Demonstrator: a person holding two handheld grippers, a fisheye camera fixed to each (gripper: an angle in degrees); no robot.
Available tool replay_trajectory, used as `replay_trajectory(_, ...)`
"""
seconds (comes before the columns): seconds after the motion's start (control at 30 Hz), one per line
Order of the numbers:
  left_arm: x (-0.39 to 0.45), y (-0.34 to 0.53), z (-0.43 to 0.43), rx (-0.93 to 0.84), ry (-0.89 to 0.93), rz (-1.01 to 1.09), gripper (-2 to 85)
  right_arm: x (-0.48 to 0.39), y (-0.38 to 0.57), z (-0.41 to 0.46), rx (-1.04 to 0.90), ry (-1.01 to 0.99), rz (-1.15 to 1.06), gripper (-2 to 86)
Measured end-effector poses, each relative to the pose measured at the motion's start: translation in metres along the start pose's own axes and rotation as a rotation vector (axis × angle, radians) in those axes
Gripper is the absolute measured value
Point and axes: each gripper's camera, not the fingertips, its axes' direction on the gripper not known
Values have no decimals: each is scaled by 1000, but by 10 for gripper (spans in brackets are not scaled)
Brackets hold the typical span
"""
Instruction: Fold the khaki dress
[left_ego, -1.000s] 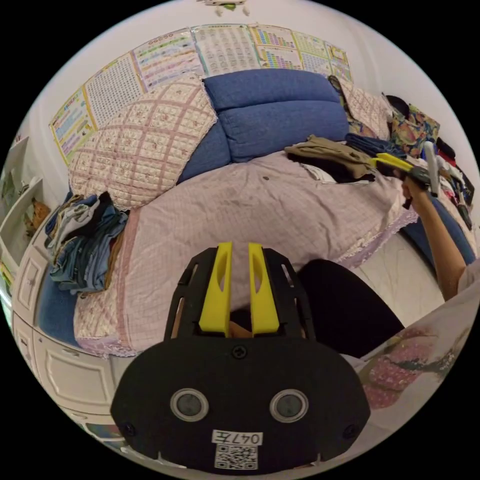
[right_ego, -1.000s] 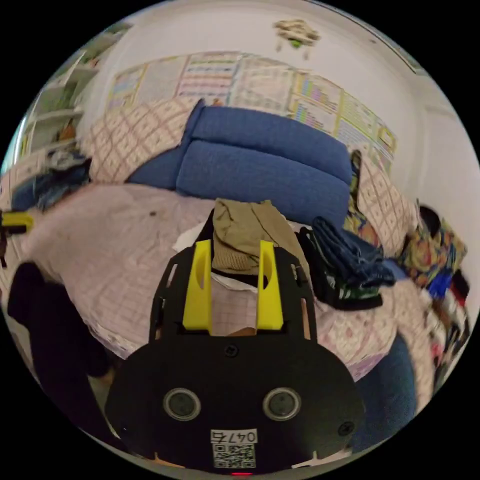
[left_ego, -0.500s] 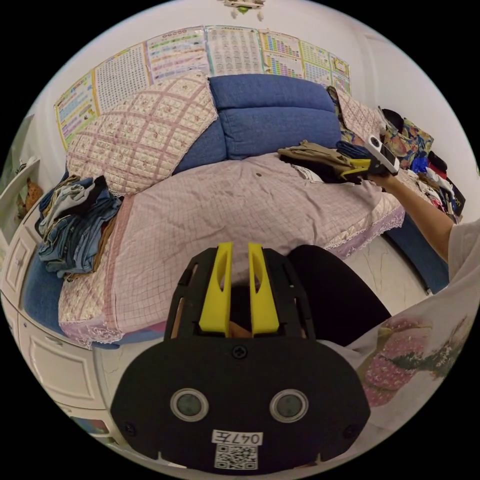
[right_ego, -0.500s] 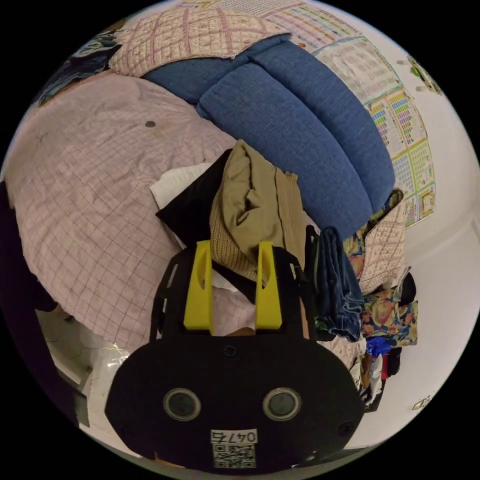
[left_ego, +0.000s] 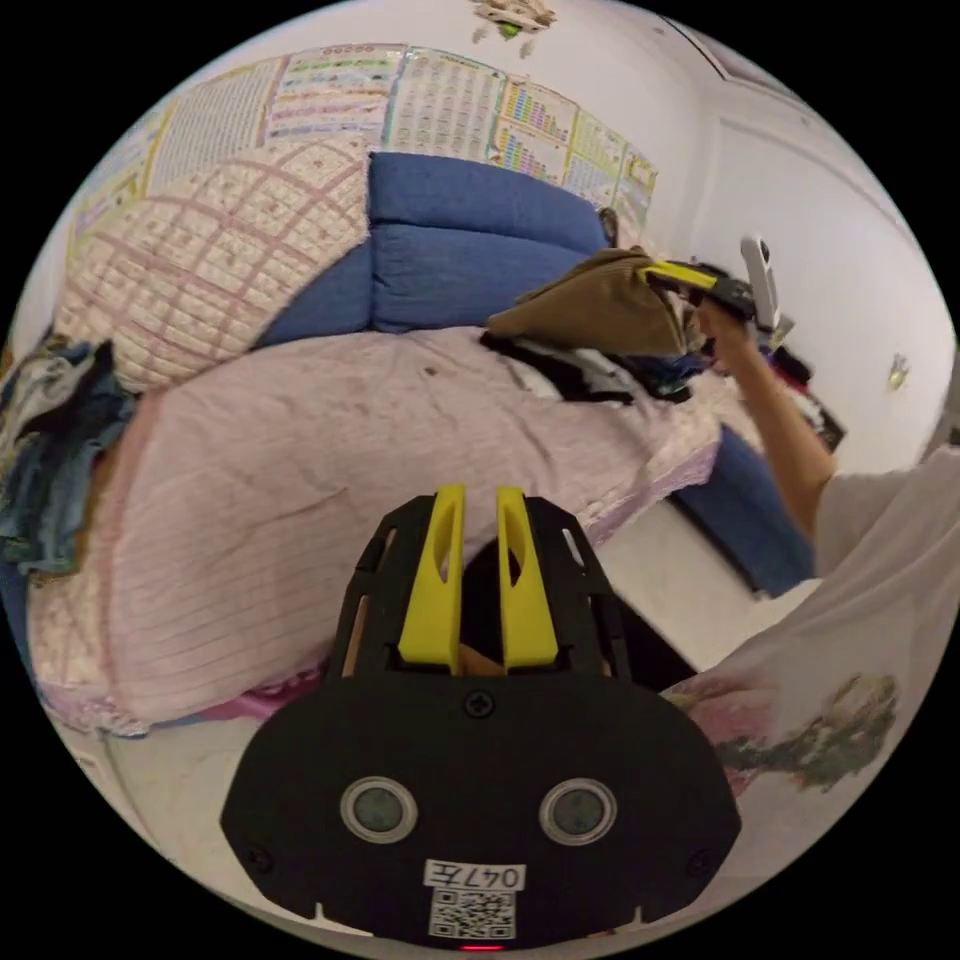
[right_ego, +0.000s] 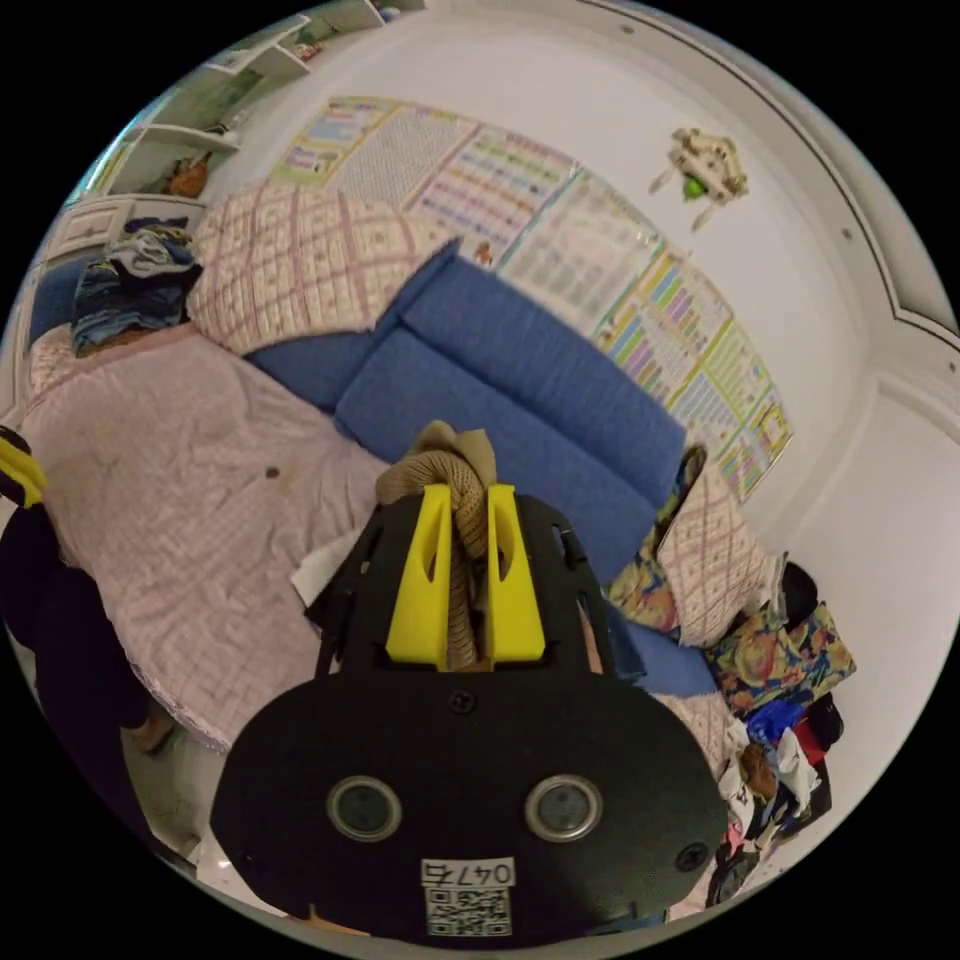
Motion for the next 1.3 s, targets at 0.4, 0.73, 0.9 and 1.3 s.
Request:
replay_trajectory(0.4, -16, -178, 7, -55, 391, -168, 148, -172, -211, -177, 221, -339, -20, 12)
replay_trajectory(0.73, -88, -356, -117, 221, 156, -27, 82, -432, -358, -243, 540, -375, -313, 13)
replay_trajectory(0.9, -187, -386, -137, -94, -347, -320, 39, -606, -394, -184, 336, -458, -328, 18)
replay_trajectory(1.3, -84, -204, -259, 39, -442, -292, 100, -756, -313, -128, 68, -1049, 13, 98)
